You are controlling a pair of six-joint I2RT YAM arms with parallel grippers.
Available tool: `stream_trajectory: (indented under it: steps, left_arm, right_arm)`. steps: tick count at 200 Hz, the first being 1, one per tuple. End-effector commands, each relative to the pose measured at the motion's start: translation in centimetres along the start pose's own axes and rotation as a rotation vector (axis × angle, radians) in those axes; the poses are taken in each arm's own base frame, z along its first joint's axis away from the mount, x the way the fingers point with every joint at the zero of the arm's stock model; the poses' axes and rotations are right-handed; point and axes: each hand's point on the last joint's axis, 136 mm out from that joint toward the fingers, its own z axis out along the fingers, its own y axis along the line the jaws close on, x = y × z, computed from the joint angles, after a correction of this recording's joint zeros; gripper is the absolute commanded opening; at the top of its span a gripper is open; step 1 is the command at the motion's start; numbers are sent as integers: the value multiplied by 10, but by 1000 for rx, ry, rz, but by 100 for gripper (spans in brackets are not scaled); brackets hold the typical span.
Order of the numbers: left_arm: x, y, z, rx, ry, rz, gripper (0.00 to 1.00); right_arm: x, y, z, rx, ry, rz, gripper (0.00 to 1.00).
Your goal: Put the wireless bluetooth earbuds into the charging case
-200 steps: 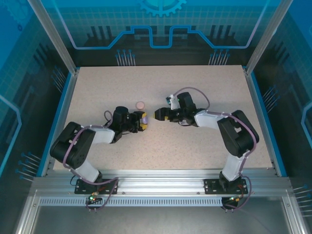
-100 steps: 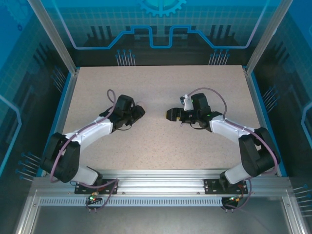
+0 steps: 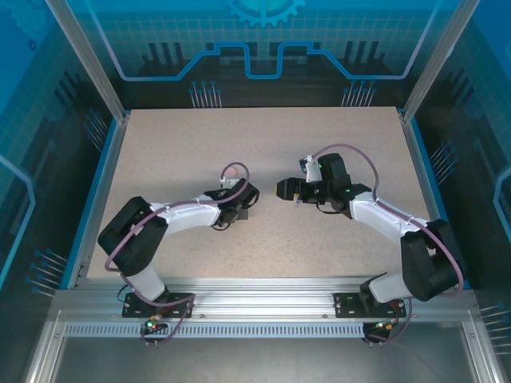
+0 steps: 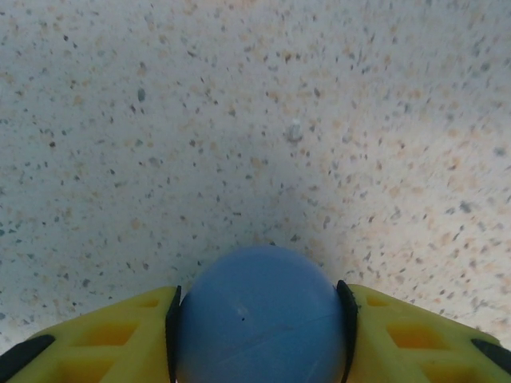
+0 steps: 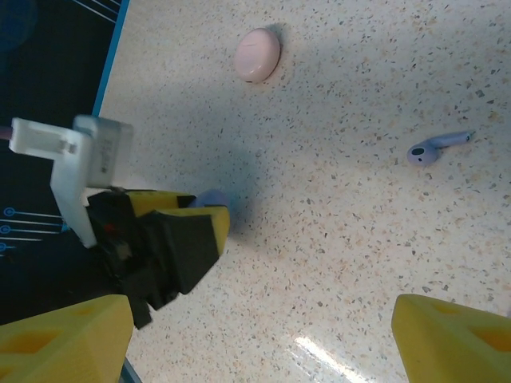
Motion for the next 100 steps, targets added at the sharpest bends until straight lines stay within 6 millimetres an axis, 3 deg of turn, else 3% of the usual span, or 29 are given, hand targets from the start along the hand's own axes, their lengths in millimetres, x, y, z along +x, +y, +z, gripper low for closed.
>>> stream_trajectory:
  steps: [1, 74, 100]
  left_arm:
    - [2, 6, 2, -86, -27, 68, 25]
    - [32, -5, 6, -93, 34, 97, 51]
    - [30, -19, -3, -9, 62, 74, 71]
  right_arm:
    - [5, -7, -7, 21, 10, 1, 85]
    - [4, -6, -13, 46, 10, 9, 86]
    - [5, -7, -17, 69, 12, 24, 86]
